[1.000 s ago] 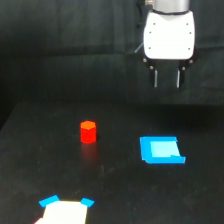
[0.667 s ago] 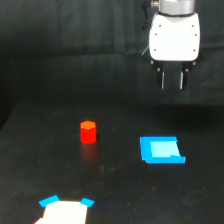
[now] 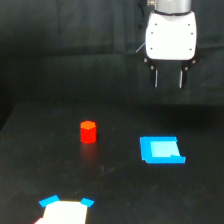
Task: Pick up the red object from the table
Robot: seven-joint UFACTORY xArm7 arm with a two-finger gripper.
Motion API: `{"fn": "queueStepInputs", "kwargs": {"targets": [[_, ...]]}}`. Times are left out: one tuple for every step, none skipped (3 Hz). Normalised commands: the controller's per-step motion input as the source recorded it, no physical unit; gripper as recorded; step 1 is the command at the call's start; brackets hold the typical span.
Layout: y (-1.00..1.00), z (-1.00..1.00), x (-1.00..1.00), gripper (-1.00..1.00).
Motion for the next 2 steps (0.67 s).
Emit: {"fn": "queueStepInputs", "kwargs": {"targets": [[0.48, -0.67, 1.00, -0.35], [0.04, -0.69, 1.00, -0.08]]}}
